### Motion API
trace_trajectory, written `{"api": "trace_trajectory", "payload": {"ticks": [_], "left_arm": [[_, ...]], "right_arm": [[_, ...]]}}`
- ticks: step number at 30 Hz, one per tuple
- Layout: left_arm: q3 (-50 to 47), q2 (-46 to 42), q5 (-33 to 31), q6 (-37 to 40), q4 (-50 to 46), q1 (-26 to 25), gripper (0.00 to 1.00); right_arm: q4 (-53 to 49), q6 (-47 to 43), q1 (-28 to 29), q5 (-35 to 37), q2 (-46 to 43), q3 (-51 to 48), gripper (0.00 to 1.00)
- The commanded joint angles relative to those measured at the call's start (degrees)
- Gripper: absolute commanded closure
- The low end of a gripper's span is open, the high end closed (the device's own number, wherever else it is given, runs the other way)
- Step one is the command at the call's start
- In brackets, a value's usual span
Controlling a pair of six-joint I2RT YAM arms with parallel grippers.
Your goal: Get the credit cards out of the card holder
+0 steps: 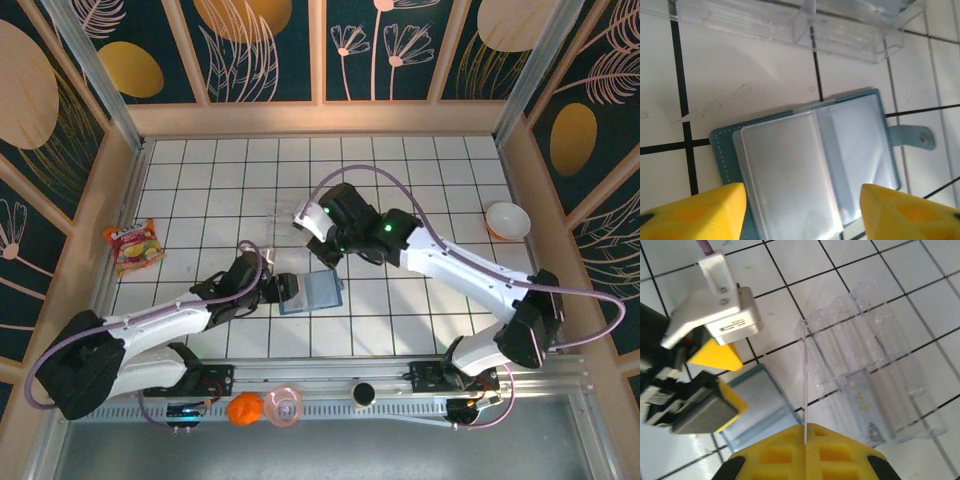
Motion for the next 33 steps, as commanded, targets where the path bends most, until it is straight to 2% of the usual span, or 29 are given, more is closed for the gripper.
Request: {"api": "trace_trajectory", "payload": {"ticks": [1,4,5,11,19,33], "left_arm": [[1.33,-1.19,-0.99,-1.07,-4.74,0.63,0.14],[1.61,-1.33,-1.85,-0.89,-6.35,1.12,0.02],[1.74,-1.29,-2.12,-0.89,-6.97,1.29,0.01],[3.42,-1.55,-4.21,0.17,-10.40,1.94,0.01],[6.69,-1.03,-10.10,2.89,-15.51,2.31,0.02],[6.27,0.55,-10.90,3.29,-15.43,2.55,0.02]], "right_arm": [[-7.67,-11.07,-0.79,3.07,4.44,5.54,1.00],[-10.57,-15.13,-1.64,3.40,8.76,9.82,1.00],[-10.39,-16.31,-2.12,3.42,9.62,10.31,1.00],[-13.13,-23.93,-5.03,1.08,15.40,15.35,1.00],[-12.23,-29.73,-8.19,-1.63,17.46,13.93,1.00],[-12.74,-33.55,-9.93,-1.25,23.93,14.67,1.00]]}}
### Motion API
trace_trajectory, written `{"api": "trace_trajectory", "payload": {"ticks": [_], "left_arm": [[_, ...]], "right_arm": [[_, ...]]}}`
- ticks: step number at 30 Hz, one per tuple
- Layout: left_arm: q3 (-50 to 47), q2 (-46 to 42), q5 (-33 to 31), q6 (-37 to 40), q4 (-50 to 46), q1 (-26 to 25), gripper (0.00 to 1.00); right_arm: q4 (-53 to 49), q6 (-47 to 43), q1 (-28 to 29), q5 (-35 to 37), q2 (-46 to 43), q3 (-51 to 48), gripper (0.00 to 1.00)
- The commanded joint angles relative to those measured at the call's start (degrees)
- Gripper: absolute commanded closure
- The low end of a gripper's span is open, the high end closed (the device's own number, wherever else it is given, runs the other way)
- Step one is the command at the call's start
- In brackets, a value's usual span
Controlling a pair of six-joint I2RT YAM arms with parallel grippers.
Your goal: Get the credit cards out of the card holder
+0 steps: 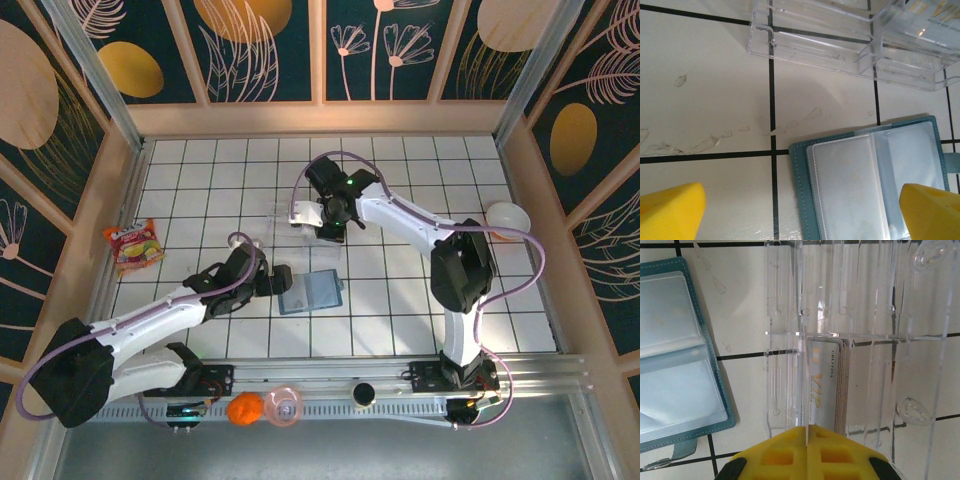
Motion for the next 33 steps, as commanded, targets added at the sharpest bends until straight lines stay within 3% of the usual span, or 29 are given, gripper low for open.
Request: {"api": "trace_trajectory", "payload": {"ticks": [1,33], "left_arm": [[0.72,0.64,-1.42,0.87,-1.63,0.56,0.01],[-0.50,1.83,-0.48,0.27,1.18,0.76,0.02]], "right_arm": [[-1.55,-4.68,-0.38,0.55,0.96,0.95,1.00],[1.34,-4.43,-1.11,3.17,3.77,-1.60,1.00]]}}
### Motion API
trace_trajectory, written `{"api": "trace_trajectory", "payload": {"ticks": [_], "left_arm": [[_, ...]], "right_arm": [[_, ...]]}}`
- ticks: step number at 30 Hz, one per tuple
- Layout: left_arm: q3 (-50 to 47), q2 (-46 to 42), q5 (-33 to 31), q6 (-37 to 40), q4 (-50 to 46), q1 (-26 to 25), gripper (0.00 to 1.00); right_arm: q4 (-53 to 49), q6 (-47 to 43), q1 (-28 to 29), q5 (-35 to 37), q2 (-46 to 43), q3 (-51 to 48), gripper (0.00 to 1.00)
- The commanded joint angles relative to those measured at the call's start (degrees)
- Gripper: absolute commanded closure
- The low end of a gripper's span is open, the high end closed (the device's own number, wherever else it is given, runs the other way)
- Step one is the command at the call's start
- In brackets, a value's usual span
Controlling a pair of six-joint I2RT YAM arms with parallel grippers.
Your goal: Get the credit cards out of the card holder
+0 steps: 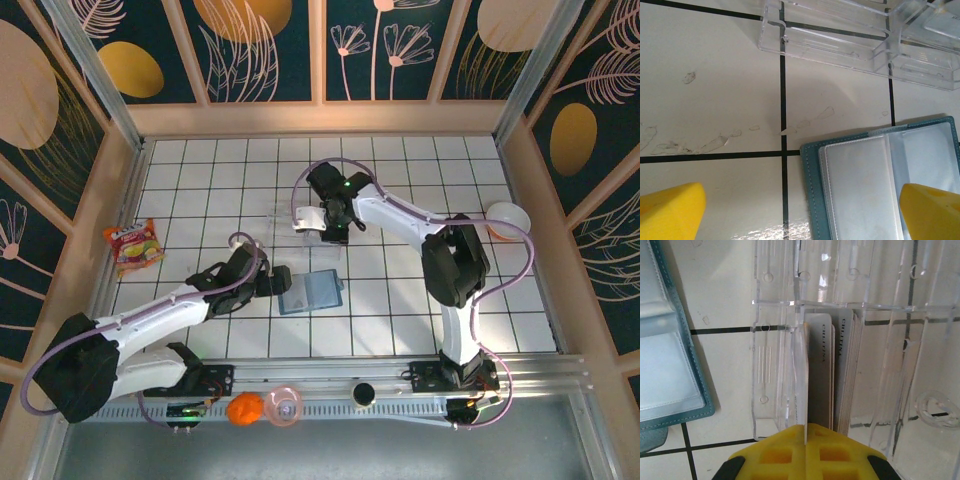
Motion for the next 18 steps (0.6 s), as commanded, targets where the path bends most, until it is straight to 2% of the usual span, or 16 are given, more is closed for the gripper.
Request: {"api": "trace_trajectory", "payload": {"ticks": [1,4,6,8,18], "left_arm": [[-0.59,0.28,0.33,0.26,1.20,0.49,0.01],[-0.81,0.23,0.84,0.26,1.68,0.52,0.02],[-0.92,0.16,1.04,0.25,1.92,0.48,0.02],[-1.07,-0.04,1.03,0.25,1.90,0.54,0.01],[-3.47,-3.04,0.43,-1.09,3.91,0.54,0.01]], "right_arm": [[0.68,-0.57,0.17,0.53,1.09,-0.34,1.00],[1.73,-0.26,0.64,1.18,1.56,-0.74,0.92],[3.68,0.81,0.87,2.03,1.57,-0.38,0.80],[3.78,1.78,0.95,1.25,1.61,1.30,0.76],[5.98,10.96,2.63,-4.61,-2.23,6.72,0.72]]}}
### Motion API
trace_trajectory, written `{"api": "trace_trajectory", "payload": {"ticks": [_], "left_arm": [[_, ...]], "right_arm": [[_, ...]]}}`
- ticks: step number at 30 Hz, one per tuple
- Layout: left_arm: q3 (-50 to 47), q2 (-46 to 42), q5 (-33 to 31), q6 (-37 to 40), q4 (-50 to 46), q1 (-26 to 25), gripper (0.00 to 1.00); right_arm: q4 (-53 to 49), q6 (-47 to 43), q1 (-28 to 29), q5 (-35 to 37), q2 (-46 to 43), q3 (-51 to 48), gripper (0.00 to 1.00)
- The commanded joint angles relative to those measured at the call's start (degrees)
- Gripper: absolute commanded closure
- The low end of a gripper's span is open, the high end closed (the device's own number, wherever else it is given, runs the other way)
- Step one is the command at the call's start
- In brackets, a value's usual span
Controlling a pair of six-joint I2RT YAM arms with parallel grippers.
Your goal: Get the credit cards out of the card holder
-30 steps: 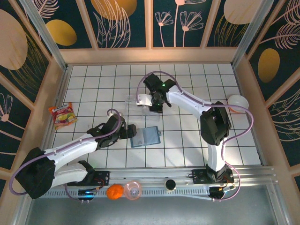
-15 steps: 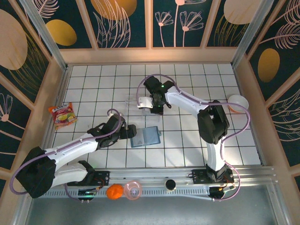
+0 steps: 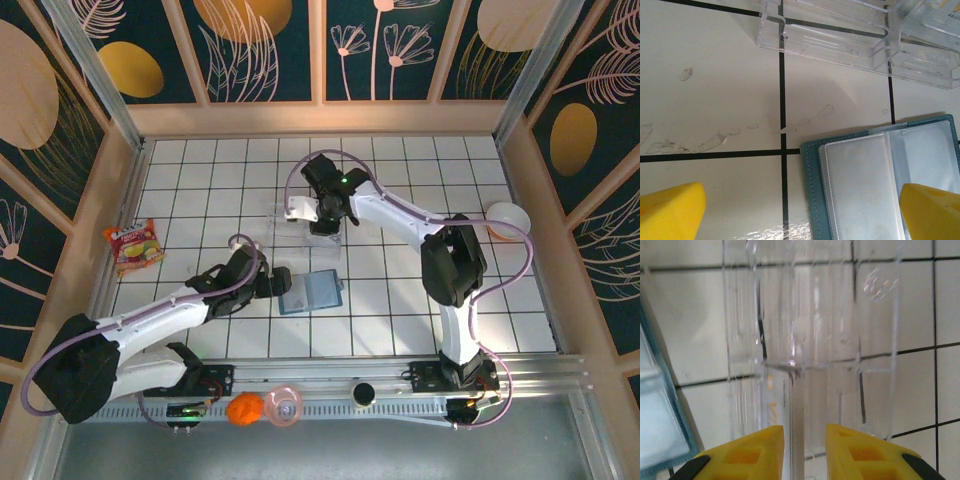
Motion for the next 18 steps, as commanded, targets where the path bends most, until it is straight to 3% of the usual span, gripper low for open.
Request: {"api": "trace_trajectory", "payload": {"ticks": [1,8,14,18], "left_arm": [[-1.72,-2.36,-0.24,-1.34,1.82,0.46,0.01],[-5.54,-7.81,-1.38,-3.72,2.93,0.51,0.01],[-8.40,-11.06,-1.84,-5.73,3.87,0.45,0.01],[-9.94,-13.51,-3.20,-6.67,3.16,0.51,0.01]], "right_arm": [[2.58,7.27,1.46,-3.80,-3.25,2.11,0.72],[15.57,27.85,4.33,-3.88,-7.22,-4.18,0.70],[29.39,51.61,5.47,-6.38,-14.69,-20.84,0.67],[31.51,59.72,10.86,1.23,-20.27,-30.78,0.66]]}}
